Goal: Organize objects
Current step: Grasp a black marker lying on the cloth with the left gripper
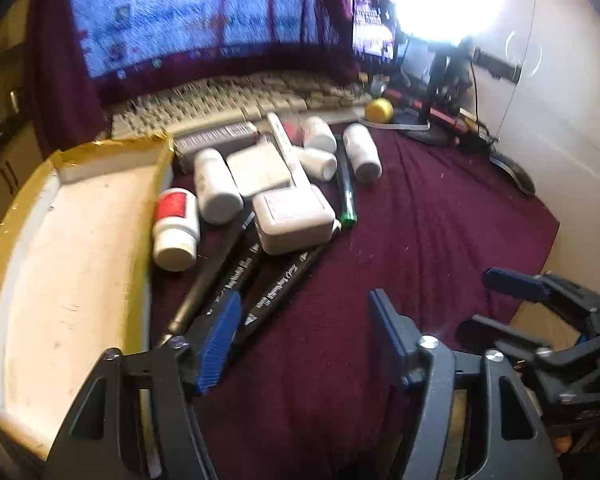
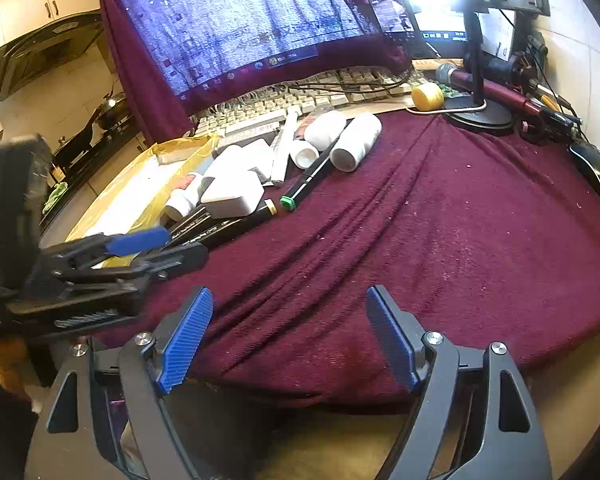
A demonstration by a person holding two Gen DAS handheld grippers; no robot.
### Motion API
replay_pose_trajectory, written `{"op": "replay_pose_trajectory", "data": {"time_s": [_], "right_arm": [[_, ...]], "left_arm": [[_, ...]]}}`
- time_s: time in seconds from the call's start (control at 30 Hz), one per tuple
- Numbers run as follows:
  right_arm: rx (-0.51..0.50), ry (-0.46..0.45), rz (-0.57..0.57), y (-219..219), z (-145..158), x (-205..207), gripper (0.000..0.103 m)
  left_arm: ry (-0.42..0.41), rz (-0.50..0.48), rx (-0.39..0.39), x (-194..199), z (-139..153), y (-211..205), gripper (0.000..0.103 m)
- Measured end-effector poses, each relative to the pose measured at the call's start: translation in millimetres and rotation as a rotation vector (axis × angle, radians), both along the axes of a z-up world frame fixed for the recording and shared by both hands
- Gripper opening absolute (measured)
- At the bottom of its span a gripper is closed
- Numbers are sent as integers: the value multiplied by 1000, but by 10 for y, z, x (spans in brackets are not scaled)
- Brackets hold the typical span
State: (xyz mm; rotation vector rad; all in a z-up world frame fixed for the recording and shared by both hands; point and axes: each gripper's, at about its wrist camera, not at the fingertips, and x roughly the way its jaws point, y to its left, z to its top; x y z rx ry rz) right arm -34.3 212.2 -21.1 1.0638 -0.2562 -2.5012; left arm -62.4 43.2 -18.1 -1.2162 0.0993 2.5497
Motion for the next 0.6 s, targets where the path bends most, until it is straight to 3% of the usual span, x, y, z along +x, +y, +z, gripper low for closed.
{"op": "replay_pose_trajectory", "data": {"time_s": [0.07, 0.1, 0.13, 0.27, 0.37, 0.43, 0.53, 0.6], "right_arm": [[-3, 1, -2, 16, 5, 3, 80], [-4, 3, -1, 20, 9, 4, 80], [-9, 8, -2, 26, 18, 11, 80], [-8, 17, -4, 15, 43, 5, 80], [-11, 12, 3, 0, 32, 6, 80], [-6, 12, 3, -10, 26, 10, 80], [-11, 8, 7, -5, 16, 11, 80], [-11, 8, 5, 2, 17, 12, 80]], "left_arm": [[12, -8, -36, 32, -34, 56, 32], [-2, -28, -36, 42, -44, 72, 21], [-33, -44, -24, 40, -70, 78, 18], [-26, -34, -58, 55, -156, 113, 18], [-45, -34, 6, 24, -140, 36, 31], [-29, -61, 52, 49, -83, 3, 52], [37, -37, -6, 74, 9, 30, 69], [50, -34, -12, 80, 44, 19, 69]]}}
